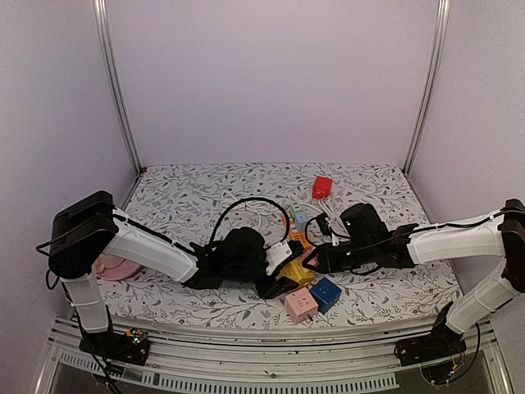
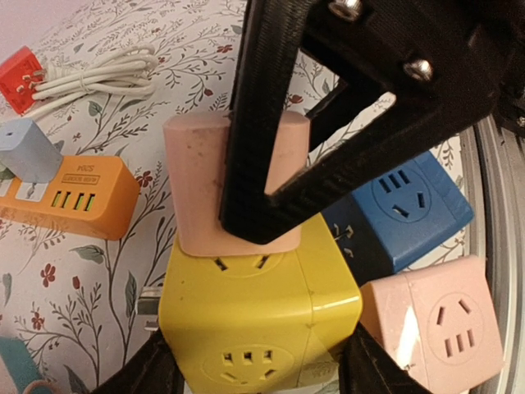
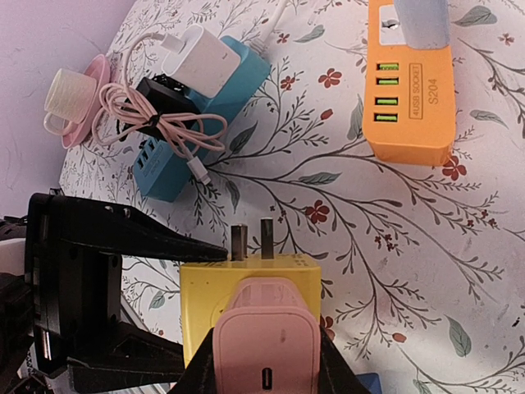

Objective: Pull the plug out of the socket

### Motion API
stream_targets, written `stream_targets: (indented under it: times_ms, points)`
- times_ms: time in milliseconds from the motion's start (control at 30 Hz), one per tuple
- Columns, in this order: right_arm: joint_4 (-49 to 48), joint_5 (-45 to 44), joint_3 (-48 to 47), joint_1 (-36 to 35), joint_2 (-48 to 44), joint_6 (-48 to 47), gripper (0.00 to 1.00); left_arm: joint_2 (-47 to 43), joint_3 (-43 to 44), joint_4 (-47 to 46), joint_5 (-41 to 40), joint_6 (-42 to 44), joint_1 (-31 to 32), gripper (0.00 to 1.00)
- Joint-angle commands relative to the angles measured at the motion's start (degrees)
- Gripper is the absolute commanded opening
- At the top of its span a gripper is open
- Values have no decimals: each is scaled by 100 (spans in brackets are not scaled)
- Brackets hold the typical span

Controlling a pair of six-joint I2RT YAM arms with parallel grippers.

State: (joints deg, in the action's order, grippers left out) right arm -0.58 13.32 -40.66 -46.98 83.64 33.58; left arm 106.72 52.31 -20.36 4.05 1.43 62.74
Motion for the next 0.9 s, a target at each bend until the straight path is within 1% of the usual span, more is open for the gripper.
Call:
stream_targets:
  times_ms: [0,567,867]
  points:
    - [-178,-153,-100,13,-328,-106,3,-37,-212,505,-130,-143,10,0]
    - [-138,-111,-223,-102,-417,-159,3,-1,-191,495,-115,-171,5,0]
    - [28,-247,-323,-126,-636,-209,3,-161,-187,549,-181,-144,4,0]
